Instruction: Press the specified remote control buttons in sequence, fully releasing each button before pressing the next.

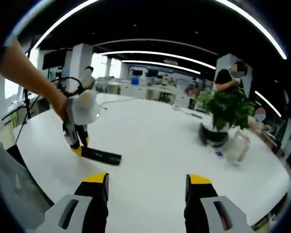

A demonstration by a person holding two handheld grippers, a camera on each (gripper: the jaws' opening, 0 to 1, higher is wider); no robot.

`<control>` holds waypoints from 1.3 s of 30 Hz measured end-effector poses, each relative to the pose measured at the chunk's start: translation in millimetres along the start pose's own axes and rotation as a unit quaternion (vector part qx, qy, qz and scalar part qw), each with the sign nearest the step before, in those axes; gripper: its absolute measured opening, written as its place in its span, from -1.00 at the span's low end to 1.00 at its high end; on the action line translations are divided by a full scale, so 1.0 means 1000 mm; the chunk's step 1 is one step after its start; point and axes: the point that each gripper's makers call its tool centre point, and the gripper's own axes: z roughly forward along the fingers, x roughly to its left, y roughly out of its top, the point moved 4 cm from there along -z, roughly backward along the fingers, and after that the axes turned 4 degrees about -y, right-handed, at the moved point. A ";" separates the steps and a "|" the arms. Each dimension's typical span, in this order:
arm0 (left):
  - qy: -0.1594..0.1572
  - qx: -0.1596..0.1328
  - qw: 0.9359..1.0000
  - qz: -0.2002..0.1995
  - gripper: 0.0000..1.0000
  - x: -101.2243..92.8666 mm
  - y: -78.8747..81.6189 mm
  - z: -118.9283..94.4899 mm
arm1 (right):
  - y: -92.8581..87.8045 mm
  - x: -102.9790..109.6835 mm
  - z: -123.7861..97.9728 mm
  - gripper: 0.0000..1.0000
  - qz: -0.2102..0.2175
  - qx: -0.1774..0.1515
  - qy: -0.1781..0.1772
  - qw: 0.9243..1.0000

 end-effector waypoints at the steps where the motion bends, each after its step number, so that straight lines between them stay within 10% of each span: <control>1: 0.000 -0.001 1.000 -0.006 -0.54 -0.001 -0.001 0.000 | 0.000 -0.001 0.000 0.24 0.000 0.002 -0.004 1.000; 10: -0.001 -0.016 1.000 -0.006 -0.55 -0.014 -0.003 -0.002 | -0.012 -0.009 0.006 0.17 -0.012 0.037 -0.016 0.999; 39: 0.003 -0.019 1.000 -0.016 -0.54 -0.053 -0.008 -0.002 | 0.007 0.003 -0.007 0.11 0.012 -0.019 0.038 0.999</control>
